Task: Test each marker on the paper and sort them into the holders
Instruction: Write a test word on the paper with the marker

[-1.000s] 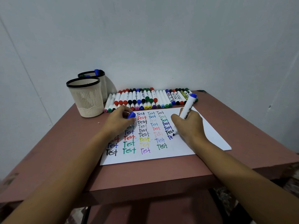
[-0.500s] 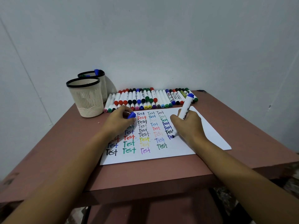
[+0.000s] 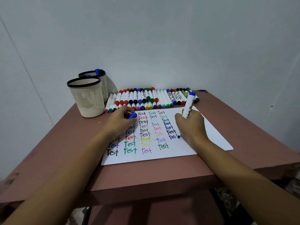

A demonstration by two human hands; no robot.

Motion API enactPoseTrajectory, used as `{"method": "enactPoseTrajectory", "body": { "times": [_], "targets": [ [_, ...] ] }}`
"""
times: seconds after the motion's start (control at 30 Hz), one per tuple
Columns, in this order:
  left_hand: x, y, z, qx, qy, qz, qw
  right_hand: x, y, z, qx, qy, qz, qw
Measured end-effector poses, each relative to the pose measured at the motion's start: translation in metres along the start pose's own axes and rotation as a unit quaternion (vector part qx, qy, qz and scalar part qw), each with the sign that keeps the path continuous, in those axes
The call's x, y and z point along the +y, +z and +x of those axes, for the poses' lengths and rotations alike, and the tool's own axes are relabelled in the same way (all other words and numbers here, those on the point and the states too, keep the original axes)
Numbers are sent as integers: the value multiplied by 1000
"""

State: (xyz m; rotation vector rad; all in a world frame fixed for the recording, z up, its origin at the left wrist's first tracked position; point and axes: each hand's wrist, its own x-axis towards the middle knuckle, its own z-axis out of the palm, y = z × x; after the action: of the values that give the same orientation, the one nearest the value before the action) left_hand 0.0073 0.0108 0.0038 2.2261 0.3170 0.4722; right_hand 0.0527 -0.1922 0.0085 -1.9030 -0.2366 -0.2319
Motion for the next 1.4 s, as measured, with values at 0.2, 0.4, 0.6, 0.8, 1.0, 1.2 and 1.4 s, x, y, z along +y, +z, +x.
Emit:
{"method": "enactPoseTrajectory", "body": {
  "times": [0.2, 0.4, 0.6, 0.8, 1.0, 1.2, 1.4],
  "targets": [
    [1, -1, -1, -2, 8, 9, 1000, 1, 0, 0, 4, -1, 24, 1000],
    [2, 0, -4, 1, 31, 39, 999, 3, 2, 1, 20, 9, 54, 998],
    [5, 1, -6, 6, 62, 102, 993, 1, -2, 11, -15, 38, 218, 975],
    [10, 7, -8, 0, 103, 117, 988, -11, 4, 20, -110, 60, 295, 947],
    [16, 9, -11, -4, 170, 107, 980, -20, 17, 26, -209, 86, 388, 894],
    [18, 11, -10, 0, 189, 72, 979, -15, 21, 30, -219, 87, 387, 891],
    [23, 12, -14, 3, 213, 42, 976, -10, 27, 30, -261, 55, 320, 909]
  ]
}}
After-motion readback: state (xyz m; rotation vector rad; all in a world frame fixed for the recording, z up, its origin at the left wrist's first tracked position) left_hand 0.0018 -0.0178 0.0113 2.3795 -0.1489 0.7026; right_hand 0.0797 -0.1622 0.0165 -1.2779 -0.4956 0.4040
